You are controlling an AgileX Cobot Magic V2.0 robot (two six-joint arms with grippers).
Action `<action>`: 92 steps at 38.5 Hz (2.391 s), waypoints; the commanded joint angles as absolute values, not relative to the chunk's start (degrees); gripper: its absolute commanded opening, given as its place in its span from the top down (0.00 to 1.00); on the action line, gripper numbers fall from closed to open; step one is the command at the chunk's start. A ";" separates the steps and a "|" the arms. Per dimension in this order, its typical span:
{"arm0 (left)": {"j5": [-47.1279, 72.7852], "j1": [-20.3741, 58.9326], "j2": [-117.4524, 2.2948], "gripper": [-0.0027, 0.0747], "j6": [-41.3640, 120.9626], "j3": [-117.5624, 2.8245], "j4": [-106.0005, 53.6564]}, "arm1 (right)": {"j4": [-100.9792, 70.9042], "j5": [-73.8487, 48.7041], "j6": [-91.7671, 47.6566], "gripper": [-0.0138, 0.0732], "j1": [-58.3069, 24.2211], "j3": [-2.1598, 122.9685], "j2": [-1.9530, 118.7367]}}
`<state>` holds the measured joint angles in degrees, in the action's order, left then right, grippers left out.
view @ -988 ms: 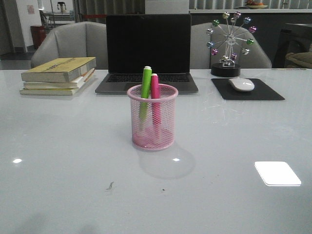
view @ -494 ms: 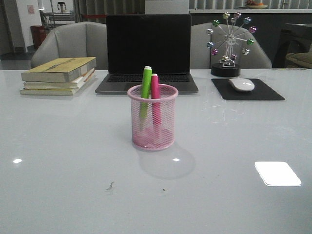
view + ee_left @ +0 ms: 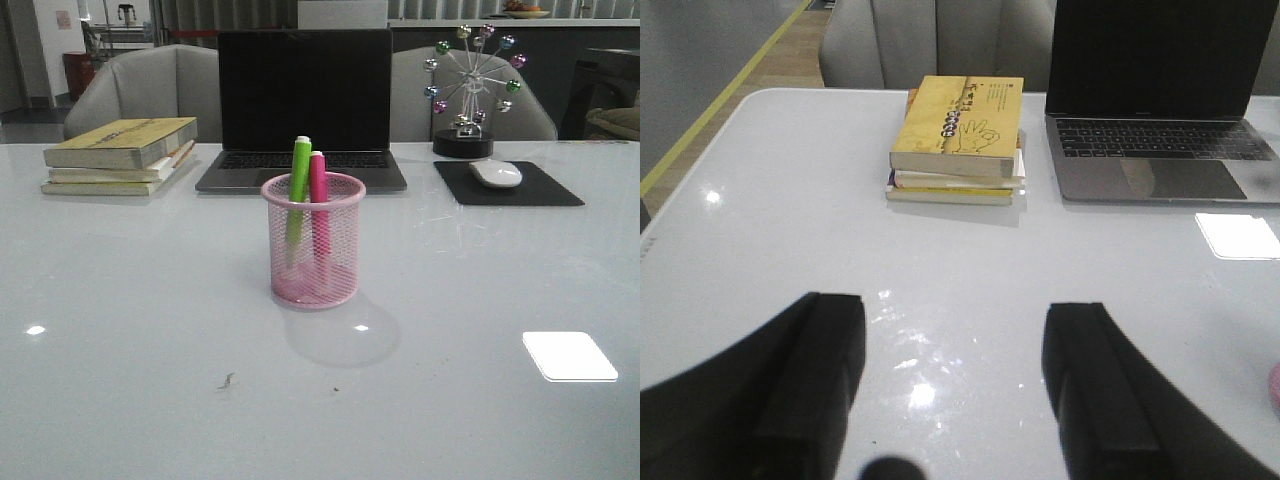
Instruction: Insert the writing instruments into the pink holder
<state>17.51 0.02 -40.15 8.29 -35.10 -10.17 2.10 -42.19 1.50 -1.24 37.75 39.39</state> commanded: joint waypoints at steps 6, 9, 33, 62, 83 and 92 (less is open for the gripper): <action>15.77 0.00 -38.52 0.38 8.26 -36.05 -10.98 | 2.90 -38.15 1.29 0.33 -0.90 39.22 39.34; 15.77 0.00 -38.52 0.38 8.26 -36.05 -10.98 | 2.90 -38.15 1.29 0.35 -0.90 39.22 39.34; 16.10 0.00 -38.52 0.38 8.26 -36.05 -11.16 | 2.85 -38.34 1.29 0.78 -0.90 39.22 39.34; 15.98 0.00 -38.63 0.38 8.26 -36.05 -11.16 | 2.41 -38.34 1.29 0.78 -0.90 37.18 35.75; 15.98 0.00 -38.63 0.38 8.26 -36.05 -11.16 | 1.46 -23.19 1.29 0.78 -0.90 15.27 2.94; 15.70 0.00 -38.63 0.38 8.26 -36.05 -11.16 | 1.06 -4.10 1.29 0.78 -0.90 3.64 -1.34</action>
<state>20.50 0.02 -38.78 8.38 -34.42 -10.38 1.17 -16.84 1.50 -1.24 4.78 -0.57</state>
